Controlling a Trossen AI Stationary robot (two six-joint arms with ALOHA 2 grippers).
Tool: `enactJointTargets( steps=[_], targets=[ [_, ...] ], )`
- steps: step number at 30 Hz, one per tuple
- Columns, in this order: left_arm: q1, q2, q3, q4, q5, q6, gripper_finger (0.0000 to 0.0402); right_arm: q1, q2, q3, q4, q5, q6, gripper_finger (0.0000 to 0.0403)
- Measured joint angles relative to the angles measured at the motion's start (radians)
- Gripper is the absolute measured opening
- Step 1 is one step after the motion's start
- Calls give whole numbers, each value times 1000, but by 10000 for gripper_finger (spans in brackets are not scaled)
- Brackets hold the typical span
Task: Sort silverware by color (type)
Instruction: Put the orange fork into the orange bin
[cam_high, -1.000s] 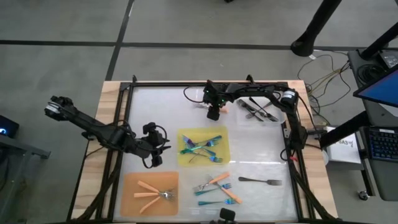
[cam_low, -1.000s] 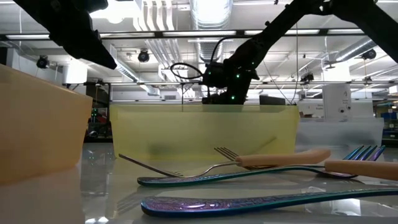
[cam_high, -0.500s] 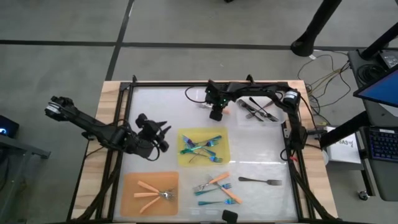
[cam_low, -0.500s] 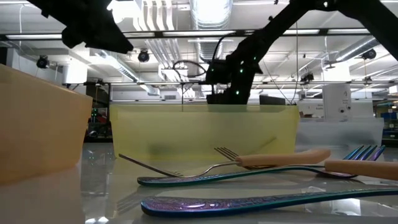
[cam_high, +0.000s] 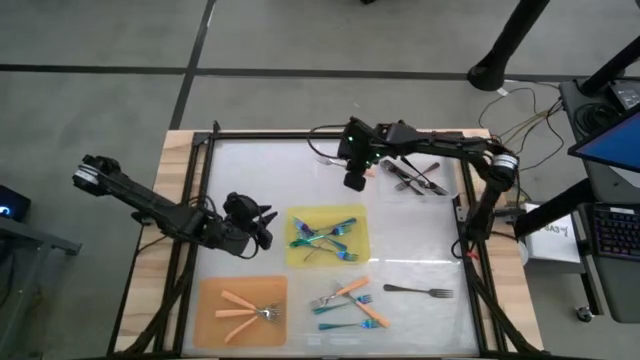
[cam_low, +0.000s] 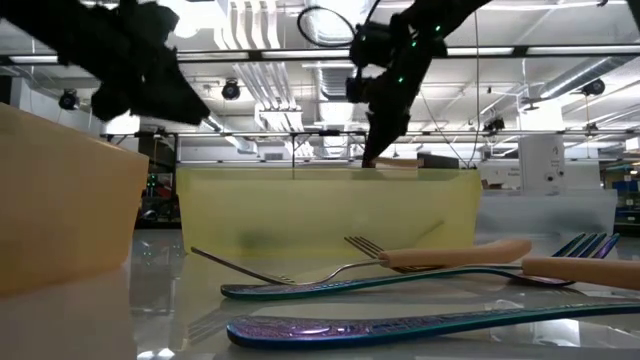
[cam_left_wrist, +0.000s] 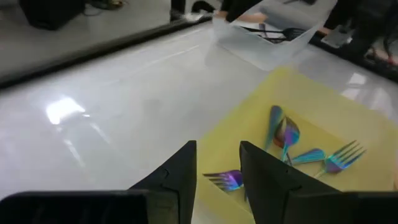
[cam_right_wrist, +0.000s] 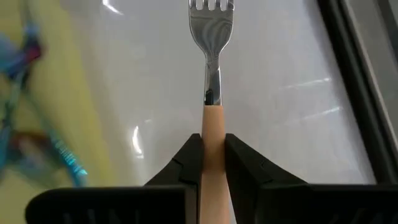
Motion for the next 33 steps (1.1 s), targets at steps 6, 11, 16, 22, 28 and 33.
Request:
enactJointTargets(
  steps=[6, 11, 16, 22, 28, 33],
  targets=[
    [37, 3, -254, 653, 96, 162, 103, 92, -124, -99, 10, -3, 39, 34],
    [104, 33, -414, 1224, 163, 398, 103, 179, -204, -179, 100, 0, 100, 34],
    [213, 113, -393, 1327, 275, 422, 103, 267, -244, -236, 282, 1, 148, 34],
    [264, 247, -232, 1324, 388, 618, 103, 339, -244, -255, 431, 36, 171, 34],
    [264, 275, -195, 1322, 384, 644, 103, 357, -252, -252, 433, 192, 170, 34],
    [264, 320, -159, 1324, 381, 596, 103, 357, -251, -255, 525, 193, 100, 34]
  ],
)
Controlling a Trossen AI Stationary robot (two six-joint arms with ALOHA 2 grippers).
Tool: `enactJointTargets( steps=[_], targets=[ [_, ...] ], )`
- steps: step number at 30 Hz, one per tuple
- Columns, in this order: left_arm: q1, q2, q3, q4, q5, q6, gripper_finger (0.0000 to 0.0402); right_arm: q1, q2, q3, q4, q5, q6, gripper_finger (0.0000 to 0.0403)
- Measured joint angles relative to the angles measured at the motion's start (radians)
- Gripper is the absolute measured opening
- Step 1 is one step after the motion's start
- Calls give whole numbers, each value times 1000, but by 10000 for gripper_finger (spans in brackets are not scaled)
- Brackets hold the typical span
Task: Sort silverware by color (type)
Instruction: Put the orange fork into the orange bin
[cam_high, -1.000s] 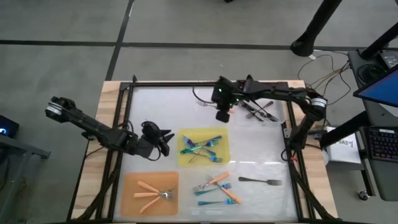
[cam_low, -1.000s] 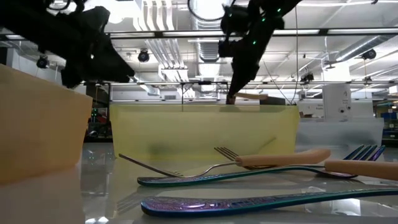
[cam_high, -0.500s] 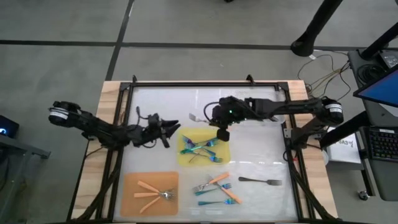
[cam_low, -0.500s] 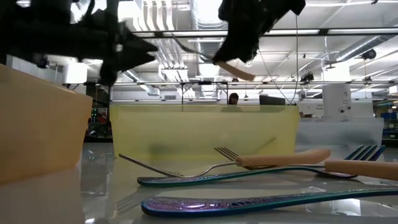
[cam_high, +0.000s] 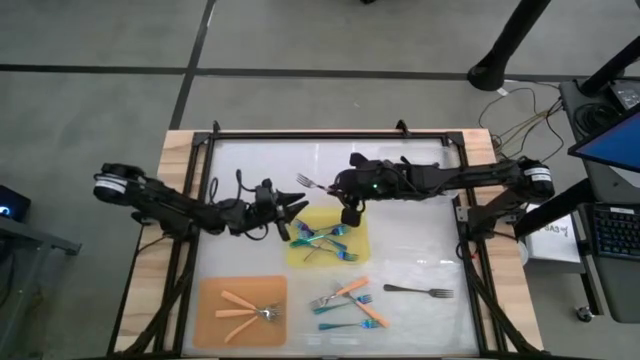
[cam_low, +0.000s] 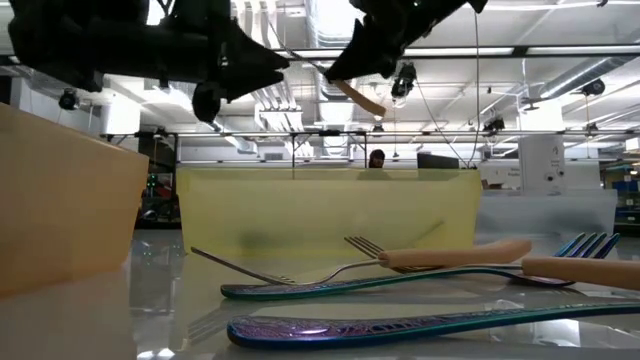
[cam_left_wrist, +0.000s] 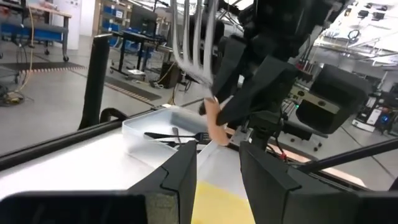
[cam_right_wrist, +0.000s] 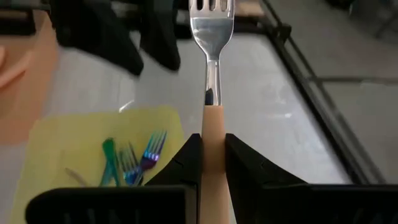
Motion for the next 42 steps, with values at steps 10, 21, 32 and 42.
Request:
enactJointTargets(
  steps=[10, 21, 32, 42],
  targets=[
    [0, 63, 124, 5, -159, 192, 103, 0, 3, -27, 124, 91, -194, 34],
    [6, 61, 127, 104, -187, 213, 103, 0, 3, -84, 286, 104, -325, 34],
    [26, 60, 169, 136, -187, 222, 103, 0, 3, -88, 368, 103, -395, 34],
    [33, 60, 191, 145, -188, 247, 103, 0, 3, -87, 375, 105, -452, 34]
  ],
)
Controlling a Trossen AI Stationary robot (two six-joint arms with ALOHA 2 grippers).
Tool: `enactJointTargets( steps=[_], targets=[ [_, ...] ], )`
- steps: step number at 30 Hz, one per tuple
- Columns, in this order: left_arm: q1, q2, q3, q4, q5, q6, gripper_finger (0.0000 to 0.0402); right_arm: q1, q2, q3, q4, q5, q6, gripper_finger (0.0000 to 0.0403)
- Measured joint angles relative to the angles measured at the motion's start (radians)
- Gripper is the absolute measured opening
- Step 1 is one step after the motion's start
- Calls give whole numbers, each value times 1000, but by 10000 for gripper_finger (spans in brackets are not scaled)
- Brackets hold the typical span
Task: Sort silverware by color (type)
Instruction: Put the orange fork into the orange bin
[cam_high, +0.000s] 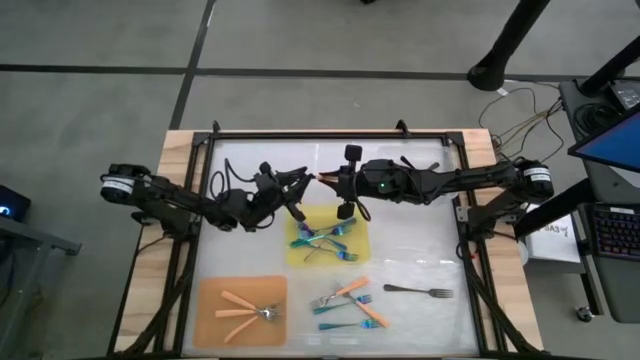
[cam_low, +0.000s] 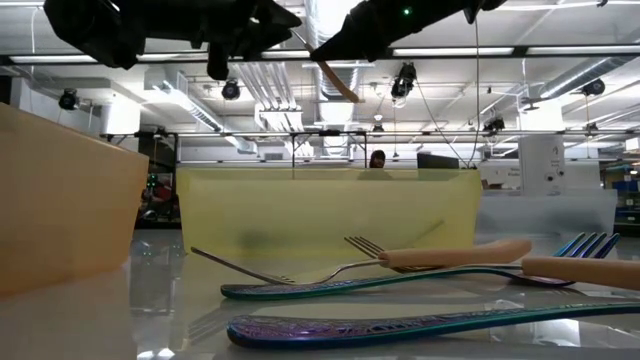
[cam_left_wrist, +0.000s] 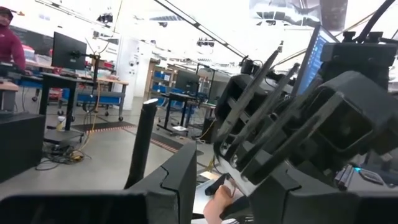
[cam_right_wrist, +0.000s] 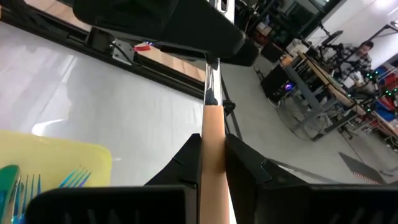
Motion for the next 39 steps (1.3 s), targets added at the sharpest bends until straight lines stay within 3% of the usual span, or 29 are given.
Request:
enactJointTargets(
  steps=[5, 12, 22, 27, 34, 39],
  targets=[
    [0, 0, 0, 5, -24, 12, 91, 0, 0, 2, 2, 2, -7, 34],
    [-1, 1, 0, 14, -21, 25, 10, 0, 0, 2, 4, 7, -21, 36],
    [0, 1, 0, 12, -46, 33, 0, 0, 0, 6, -7, 85, 22, 105],
    [0, 1, 0, 11, -88, 60, 0, 0, -15, 15, -61, 87, 57, 119],
    [-15, -48, -1, -70, -133, 81, 0, 0, -84, 101, -417, 112, 241, 121],
    [-72, -123, -1, -338, -129, -127, 0, 0, -145, 135, -653, 104, 381, 118]
  ],
)
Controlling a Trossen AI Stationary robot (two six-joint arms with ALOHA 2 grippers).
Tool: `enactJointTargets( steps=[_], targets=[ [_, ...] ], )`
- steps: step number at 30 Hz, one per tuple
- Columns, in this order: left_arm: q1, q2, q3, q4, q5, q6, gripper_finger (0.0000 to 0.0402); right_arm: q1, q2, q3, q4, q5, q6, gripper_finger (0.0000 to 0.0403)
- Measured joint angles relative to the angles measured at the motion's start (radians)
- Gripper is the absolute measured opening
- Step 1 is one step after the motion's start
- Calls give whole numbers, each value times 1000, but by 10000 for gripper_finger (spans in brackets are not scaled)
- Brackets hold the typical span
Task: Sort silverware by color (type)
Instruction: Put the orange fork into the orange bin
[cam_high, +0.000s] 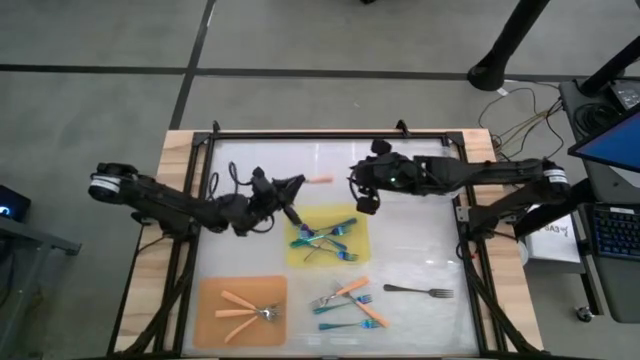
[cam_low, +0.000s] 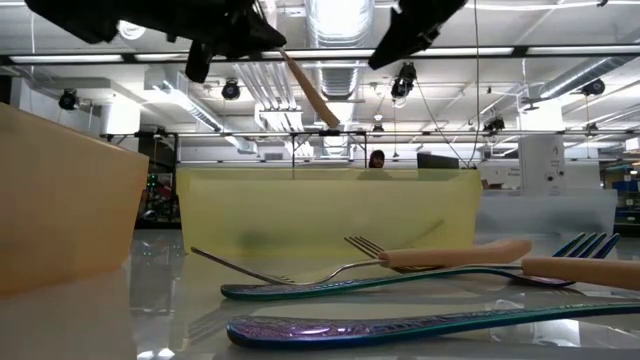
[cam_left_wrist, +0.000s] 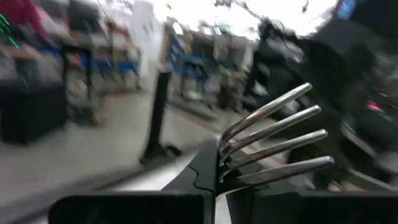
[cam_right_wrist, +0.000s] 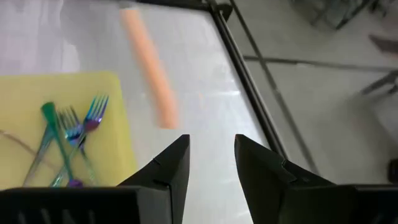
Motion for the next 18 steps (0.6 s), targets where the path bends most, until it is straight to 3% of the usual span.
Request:
enactJointTargets(
  steps=[5, 11, 14, 18],
  targets=[
    [-104, -76, 31, -254, 53, -185, 0, 0, -59, -3, -92, 0, 35, 111],
    [-250, -142, 167, -581, 63, -242, 0, 0, -91, -5, -109, 0, 42, 99],
    [-312, -163, 314, -951, 107, -430, 0, 0, -92, -5, -115, 0, 52, 94],
    [-388, -127, 566, -1583, 158, -816, 0, 0, -85, -6, -131, 0, 62, 89]
  ],
)
